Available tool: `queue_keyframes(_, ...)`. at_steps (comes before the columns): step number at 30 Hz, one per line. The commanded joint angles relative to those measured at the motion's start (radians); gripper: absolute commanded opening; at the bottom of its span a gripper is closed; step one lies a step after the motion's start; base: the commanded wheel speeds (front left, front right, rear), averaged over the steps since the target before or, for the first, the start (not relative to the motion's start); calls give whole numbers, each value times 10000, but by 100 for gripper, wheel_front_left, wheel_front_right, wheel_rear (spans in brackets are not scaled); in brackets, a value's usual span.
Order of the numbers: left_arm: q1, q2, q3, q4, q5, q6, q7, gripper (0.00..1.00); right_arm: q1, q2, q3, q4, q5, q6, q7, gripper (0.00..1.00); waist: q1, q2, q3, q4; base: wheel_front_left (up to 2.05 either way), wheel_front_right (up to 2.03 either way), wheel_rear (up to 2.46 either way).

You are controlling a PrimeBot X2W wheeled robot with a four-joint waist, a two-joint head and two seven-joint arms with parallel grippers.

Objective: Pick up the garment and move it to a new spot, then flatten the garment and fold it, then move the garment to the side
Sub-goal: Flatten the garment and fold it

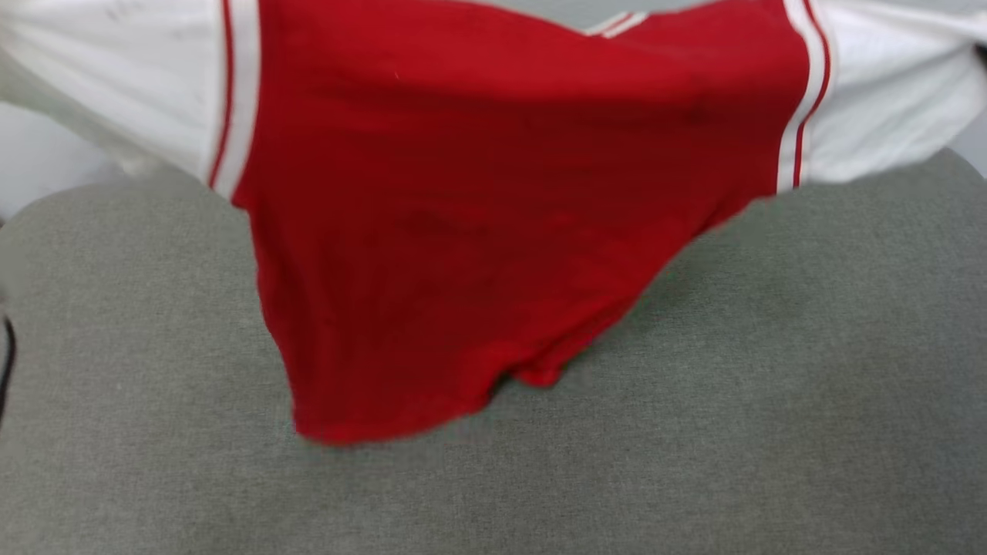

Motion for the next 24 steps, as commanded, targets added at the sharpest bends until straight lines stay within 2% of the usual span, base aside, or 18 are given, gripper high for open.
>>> queue_keyframes(1, -209, 35, 142, -30, 52, 79, -92, 0, -191, 60, -51, -84, 5, -7, -46, 0, 1, 0, -5, -33, 0, 0, 0)
queue_keyframes(11, -1619, 63, 785, 100, 213, 455, -686, 0, -1462, 340, -259, -412, -143, -7, -376, 0, 1, 0, 453, -233, 0, 0, 0)
queue_keyframes(17, -2694, 216, 462, 765, 238, 342, -734, 0, -2559, 535, -210, -38, -279, -7, -524, 0, 1, 0, 1369, -335, 0, 0, 0)
queue_keyframes(24, -5170, 77, -590, 2212, 405, -128, -922, 0, -4531, 486, 129, 1082, -654, -7, -1115, 0, 1, 0, 3046, -338, 0, 0, 0)
